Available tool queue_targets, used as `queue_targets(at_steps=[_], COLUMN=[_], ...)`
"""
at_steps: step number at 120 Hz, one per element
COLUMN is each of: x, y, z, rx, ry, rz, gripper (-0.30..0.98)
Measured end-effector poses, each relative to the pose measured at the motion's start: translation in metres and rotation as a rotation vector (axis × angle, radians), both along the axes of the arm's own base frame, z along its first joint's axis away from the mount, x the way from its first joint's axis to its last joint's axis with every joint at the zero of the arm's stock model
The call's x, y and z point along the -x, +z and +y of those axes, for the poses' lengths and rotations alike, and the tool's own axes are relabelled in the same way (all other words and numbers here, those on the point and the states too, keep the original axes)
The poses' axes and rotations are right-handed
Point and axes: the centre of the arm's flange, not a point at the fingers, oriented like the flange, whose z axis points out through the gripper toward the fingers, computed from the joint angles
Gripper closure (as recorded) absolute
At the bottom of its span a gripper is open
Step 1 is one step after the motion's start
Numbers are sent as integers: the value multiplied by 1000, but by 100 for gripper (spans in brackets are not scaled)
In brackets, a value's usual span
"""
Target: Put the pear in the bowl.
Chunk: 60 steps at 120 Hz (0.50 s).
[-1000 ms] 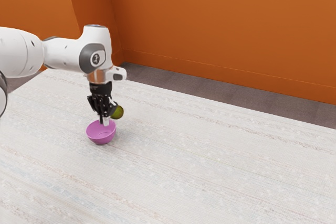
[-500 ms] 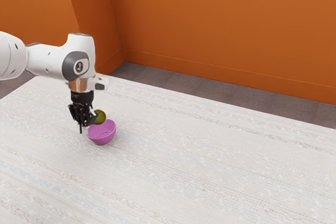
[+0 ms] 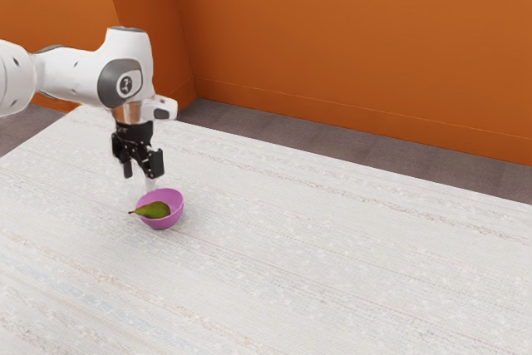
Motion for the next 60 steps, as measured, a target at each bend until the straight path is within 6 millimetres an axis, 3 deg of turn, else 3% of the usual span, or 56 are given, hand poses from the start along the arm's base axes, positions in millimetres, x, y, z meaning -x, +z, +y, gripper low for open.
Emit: queue_targets(at_steps=[6, 16, 25, 31, 39, 60], x=[-13, -30, -15, 3, 22, 47], y=[33, 109, 172, 201, 217, 213], z=[-16, -62, -103, -128, -159, -234], rx=[-6, 2, 37, 59, 80, 105], ry=[-29, -97, -148, -184, -230, -353], rz=[-61, -181, -251, -274, -267, -208], gripper=[8, 6, 4, 3, 2, 1])
